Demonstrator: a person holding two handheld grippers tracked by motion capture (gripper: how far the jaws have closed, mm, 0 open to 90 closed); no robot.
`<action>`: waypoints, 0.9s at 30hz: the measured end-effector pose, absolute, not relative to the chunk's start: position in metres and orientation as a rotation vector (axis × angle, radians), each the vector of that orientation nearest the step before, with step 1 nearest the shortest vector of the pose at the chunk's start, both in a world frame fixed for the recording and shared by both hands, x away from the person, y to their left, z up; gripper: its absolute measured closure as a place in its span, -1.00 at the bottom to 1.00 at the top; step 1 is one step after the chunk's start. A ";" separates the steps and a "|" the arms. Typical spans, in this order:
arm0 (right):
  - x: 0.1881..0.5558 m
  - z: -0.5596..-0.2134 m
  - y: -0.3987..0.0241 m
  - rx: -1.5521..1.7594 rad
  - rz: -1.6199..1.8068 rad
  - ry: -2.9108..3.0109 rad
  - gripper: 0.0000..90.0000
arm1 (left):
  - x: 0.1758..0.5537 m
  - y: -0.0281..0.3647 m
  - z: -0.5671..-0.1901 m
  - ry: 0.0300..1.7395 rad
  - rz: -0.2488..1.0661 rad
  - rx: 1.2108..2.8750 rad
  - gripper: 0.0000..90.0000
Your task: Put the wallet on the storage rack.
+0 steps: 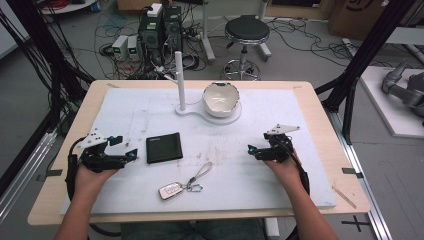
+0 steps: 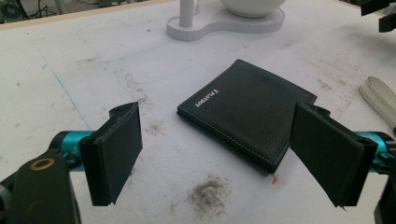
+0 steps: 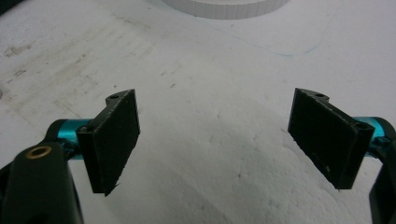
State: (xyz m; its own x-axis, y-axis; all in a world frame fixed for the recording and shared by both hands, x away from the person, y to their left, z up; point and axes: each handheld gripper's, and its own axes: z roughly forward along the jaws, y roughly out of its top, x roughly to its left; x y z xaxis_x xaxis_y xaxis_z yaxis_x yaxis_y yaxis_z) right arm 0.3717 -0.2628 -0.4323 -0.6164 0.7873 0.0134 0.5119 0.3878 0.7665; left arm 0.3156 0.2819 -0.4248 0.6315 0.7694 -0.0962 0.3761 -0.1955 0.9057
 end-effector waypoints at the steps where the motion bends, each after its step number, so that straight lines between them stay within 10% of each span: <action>1: 0.372 -0.432 -0.263 1.129 1.082 2.299 -0.63 | 0.316 0.282 -0.425 0.923 0.469 1.805 -0.62; 27: 0.398 -0.415 -0.158 0.959 1.234 2.412 -0.63 | 0.287 0.299 -0.424 0.949 0.498 1.807 -0.62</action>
State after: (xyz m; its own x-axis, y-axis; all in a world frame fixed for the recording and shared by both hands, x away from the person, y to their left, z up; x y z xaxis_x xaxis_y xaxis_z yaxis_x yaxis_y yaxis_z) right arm 0.3977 -0.1582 -0.4147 -0.7457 0.6635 0.0600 0.4368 0.4190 0.7960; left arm 0.2871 0.2990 -0.4243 0.6082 0.7894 -0.0830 0.3809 -0.1985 0.9031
